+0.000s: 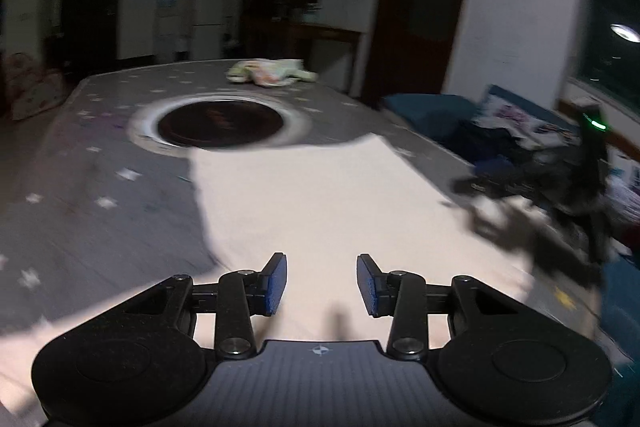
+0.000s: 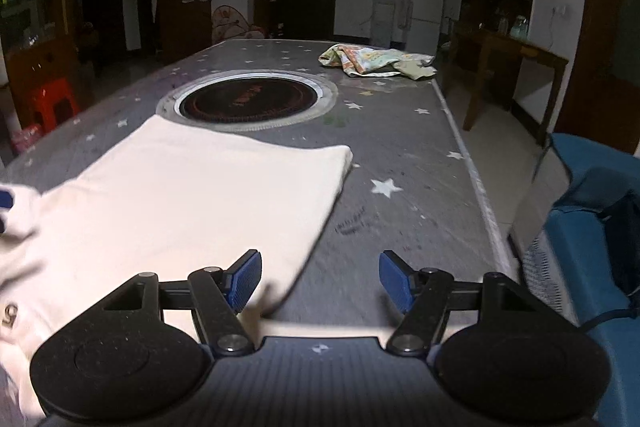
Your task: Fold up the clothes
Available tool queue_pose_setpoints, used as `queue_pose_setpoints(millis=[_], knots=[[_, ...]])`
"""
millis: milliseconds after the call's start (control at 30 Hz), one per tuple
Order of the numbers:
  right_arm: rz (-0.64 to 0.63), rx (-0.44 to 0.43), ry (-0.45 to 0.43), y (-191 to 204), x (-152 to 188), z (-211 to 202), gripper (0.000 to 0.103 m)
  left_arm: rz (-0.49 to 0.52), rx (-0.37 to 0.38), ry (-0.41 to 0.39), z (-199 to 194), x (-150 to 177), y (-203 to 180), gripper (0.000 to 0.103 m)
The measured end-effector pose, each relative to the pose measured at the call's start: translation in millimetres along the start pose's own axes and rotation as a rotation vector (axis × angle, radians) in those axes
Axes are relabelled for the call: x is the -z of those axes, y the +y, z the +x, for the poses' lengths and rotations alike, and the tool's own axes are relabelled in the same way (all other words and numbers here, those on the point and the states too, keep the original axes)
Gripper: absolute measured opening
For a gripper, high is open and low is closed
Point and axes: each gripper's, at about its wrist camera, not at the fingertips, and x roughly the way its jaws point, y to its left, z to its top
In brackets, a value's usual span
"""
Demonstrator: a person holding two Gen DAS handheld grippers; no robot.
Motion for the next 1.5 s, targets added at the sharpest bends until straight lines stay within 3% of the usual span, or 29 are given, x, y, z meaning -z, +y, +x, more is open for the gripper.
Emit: queue_pose_setpoints(millis=[133, 267, 533, 767, 900, 933, 1000, 1067, 1367, 1433, 1500], knots=[[0.035, -0.032, 0.034, -9, -15, 22, 0.061, -0.058, -0.113, 0.026, 30, -29, 32, 0.041], [0.059, -0.045, 0.061, -16, -24, 41, 0.059, -0.090, -0.160, 0.062, 62, -47, 59, 0.041], [0.070, -0.049, 0.074, -26, -47, 69, 0.057, -0.116, -0.168, 0.094, 111, -71, 76, 0.041], [0.075, -0.052, 0.095, -31, -63, 103, 0.049, -0.127, -0.187, 0.131, 150, -82, 82, 0.039], [0.078, -0.066, 0.114, -31, -68, 122, 0.033, -0.101, -0.187, 0.138, 164, -82, 82, 0.027], [0.068, -0.065, 0.110, -29, -69, 125, 0.029, -0.090, -0.182, 0.136, 166, -82, 82, 0.017], [0.056, -0.074, 0.105, -26, -73, 129, 0.014, -0.086, -0.167, 0.130, 166, -82, 83, 0.013], [0.046, -0.070, 0.102, -23, -77, 133, 0.008, -0.076, -0.172, 0.121, 166, -82, 85, 0.011], [-0.014, -0.048, 0.064, -5, -95, 161, 0.007, -0.048, -0.247, 0.094, 169, -84, 103, 0.011], [-0.030, -0.034, 0.062, -1, -100, 165, 0.011, -0.066, -0.240, 0.102, 170, -85, 108, 0.013], [-0.048, -0.015, 0.058, 2, -103, 165, 0.023, -0.071, -0.242, 0.105, 166, -86, 108, 0.017]])
